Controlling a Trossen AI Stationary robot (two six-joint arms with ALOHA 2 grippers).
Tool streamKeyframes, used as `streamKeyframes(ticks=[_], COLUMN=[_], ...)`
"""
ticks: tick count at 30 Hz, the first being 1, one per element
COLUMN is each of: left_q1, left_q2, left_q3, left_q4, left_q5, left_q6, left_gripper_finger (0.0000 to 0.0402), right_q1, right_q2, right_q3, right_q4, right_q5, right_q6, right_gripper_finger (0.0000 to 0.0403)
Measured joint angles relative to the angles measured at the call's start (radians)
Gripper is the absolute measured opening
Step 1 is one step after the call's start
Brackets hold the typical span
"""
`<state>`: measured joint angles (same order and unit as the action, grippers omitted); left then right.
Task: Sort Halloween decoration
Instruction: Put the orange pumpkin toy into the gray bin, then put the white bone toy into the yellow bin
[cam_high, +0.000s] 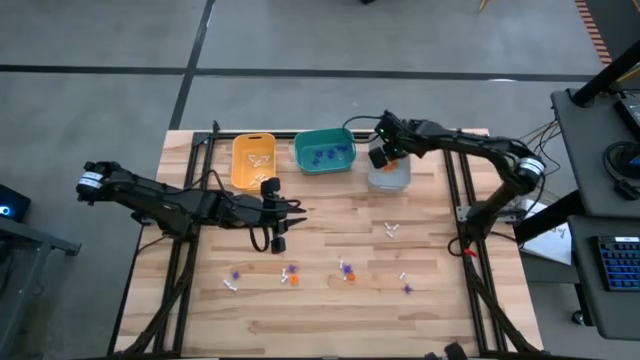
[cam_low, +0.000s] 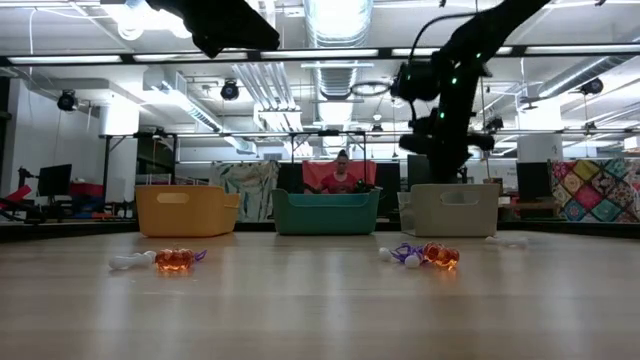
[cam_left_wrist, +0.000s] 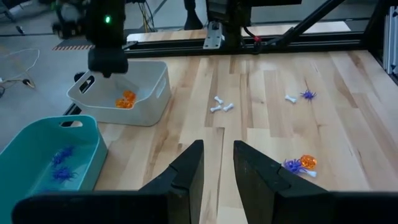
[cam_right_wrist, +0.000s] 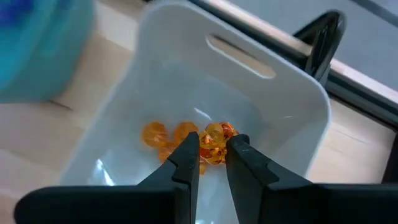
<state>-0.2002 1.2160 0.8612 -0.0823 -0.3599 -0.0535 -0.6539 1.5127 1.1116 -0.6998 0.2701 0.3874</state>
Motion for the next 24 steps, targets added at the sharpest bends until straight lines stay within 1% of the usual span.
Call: streamKeyframes(ticks=[6, 11, 20, 24], left_q1=[0.001, 0.001, 0.002, 0.002], left_q2=[0.000, 0.000, 0.000, 0.000], left_q3=[0.000, 0.000, -0.024, -0.026], left_q4=[0.000, 0.000, -0.004, -0.002], left_q5=[-0.007, -0.068, -0.084, -0.084], left_q6=[0.034, 0.038, 0.038, 0.038], left_gripper_finger=[0.0070, 0.0070, 0.0070, 0.0070], right_q1=[-0.017, -0.017, -0.019, -0.019], right_q2=[0.110, 0.158, 0.157, 0.157], right_q3=[0.043, 0.069, 0.104, 0.131], right_q4=[-0.034, -0.033, -0.047, -0.071], right_q5=[-0.015, -0.019, -0.019, -0.020], right_q6=[-0.042, -0.048, -0.047, -0.047], right_gripper_finger=[0.0059, 0.0067, 0.0149, 0.0172])
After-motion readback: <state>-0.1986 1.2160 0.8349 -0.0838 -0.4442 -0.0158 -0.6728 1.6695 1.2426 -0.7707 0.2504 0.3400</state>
